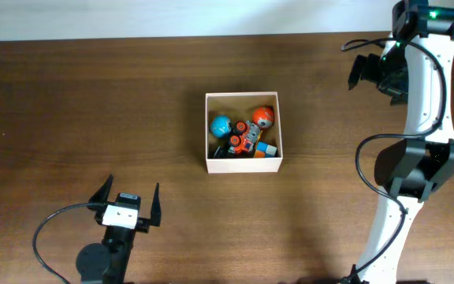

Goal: Pack container

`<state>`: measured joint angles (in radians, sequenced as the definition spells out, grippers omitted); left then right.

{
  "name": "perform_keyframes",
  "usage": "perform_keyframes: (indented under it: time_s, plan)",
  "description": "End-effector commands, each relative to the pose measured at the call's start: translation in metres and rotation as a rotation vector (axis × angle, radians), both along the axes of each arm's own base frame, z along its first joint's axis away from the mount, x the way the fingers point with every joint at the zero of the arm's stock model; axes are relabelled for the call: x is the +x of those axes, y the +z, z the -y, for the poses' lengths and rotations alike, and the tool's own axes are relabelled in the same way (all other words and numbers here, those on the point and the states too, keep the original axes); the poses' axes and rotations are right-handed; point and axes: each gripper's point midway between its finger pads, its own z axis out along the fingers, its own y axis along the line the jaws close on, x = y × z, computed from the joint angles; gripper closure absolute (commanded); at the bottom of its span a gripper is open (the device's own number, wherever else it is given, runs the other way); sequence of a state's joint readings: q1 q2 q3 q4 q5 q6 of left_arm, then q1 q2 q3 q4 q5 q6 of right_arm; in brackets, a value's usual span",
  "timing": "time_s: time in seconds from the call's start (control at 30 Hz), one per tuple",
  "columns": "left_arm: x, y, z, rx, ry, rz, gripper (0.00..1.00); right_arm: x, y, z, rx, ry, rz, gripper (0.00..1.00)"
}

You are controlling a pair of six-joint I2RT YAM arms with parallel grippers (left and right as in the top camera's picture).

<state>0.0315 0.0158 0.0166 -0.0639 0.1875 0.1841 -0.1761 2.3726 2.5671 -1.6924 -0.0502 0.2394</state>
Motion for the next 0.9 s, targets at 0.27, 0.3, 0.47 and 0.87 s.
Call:
perform_keyframes:
  time_s: [0.27,0.3,0.47,0.87]
  plan:
    - [0.0,-0.004,0.0,0.015,-0.003,-0.005,0.01,0.025,0.035,-0.009,-0.038,0.029,0.178,0.01]
    - [0.0,-0.004,0.0,0.015,-0.003,-0.005,0.01,0.029,0.04,-0.013,-0.042,0.036,0.207,0.01]
    - [0.0,-0.004,0.0,0.014,-0.003,-0.005,0.01,0.056,0.082,-0.045,-0.071,0.14,0.402,0.01]
    - [0.0,-0.004,0.0,0.015,-0.003,-0.005,0.01,0.021,0.145,-0.087,-0.124,0.299,0.741,0.01]
